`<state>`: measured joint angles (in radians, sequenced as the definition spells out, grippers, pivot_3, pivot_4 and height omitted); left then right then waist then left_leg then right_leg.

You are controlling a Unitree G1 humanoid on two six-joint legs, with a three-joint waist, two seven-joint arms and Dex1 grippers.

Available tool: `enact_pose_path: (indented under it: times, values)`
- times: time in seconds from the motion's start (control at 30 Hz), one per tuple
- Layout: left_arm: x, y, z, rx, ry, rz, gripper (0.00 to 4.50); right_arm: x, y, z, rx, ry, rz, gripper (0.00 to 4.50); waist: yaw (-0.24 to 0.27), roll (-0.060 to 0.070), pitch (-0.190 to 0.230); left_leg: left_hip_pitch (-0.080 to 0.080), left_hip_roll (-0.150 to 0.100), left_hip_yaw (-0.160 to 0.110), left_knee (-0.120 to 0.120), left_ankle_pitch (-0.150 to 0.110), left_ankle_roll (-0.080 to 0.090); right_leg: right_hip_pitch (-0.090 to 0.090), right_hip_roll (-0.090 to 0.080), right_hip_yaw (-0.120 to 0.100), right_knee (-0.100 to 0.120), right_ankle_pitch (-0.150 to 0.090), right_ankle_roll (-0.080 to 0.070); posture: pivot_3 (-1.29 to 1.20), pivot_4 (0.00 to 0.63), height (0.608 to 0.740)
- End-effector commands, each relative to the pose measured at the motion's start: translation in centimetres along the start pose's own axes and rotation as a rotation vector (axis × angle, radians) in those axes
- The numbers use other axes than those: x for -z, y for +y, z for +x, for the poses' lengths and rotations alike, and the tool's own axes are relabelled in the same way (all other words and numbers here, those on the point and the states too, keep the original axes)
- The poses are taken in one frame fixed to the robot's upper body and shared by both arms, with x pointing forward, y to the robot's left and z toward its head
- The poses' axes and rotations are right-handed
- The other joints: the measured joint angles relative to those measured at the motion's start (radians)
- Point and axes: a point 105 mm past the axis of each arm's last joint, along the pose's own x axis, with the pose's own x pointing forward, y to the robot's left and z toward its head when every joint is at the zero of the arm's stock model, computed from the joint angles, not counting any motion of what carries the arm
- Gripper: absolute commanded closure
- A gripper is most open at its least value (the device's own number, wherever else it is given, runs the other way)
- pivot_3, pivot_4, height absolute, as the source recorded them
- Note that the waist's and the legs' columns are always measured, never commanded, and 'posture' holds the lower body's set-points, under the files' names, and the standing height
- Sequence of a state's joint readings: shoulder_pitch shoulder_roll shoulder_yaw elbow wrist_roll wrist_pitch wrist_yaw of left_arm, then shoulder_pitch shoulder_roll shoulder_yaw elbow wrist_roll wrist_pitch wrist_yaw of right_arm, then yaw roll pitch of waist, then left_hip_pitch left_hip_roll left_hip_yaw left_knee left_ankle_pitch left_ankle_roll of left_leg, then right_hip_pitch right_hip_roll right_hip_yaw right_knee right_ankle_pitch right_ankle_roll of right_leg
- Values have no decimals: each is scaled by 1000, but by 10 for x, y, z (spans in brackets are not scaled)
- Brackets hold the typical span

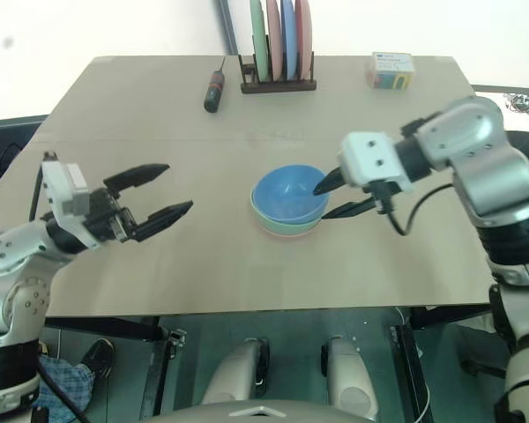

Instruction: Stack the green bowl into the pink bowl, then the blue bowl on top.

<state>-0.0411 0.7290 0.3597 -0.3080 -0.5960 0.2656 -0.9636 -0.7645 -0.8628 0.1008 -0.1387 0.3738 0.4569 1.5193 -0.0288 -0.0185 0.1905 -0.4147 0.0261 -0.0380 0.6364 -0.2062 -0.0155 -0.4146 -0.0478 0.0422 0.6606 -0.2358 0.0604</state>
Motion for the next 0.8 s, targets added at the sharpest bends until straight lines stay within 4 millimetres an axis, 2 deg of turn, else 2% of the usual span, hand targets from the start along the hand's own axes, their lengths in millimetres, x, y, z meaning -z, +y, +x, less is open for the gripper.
enact_pose_path:
  times: [0.03,0.13,0.23,0.3,0.5,0.7,0.8]
  values:
    - [-5,-1,-13,-66,13,41,284,4,7,-38,139,-152,164,2564,2,0,0,0,0,0,0,0,0,0,0,0,0,0,0,0,150,740]
    - [7,-6,-24,-93,69,25,284,22,10,-55,260,-194,232,2564,0,0,0,1,0,2,0,0,0,0,0,1,0,0,0,0,150,740]
    - [23,-12,-37,-148,97,-34,284,61,29,-65,337,-200,313,2564,-2,-1,-1,1,0,2,0,0,0,0,1,2,1,-1,-1,0,150,740]
    - [29,-13,-43,-177,108,-43,284,78,38,-73,394,-221,329,2564,0,-4,-3,1,0,2,0,0,0,1,1,1,0,-1,0,0,150,740]
    - [33,-7,-52,-211,119,-30,284,101,37,-92,486,-204,315,2564,-8,-2,-2,4,1,4,3,0,1,3,1,3,1,-4,1,0,150,740]
    - [30,-5,-54,-208,119,-14,284,120,41,-99,506,-113,379,2564,-9,-2,-2,4,1,4,3,0,1,3,1,3,1,-4,0,0,150,740]
    - [29,-7,-53,-202,110,-19,284,122,42,-99,504,-101,385,1994,-9,-2,-2,3,1,4,3,0,1,3,1,3,1,-3,-2,0,150,740]
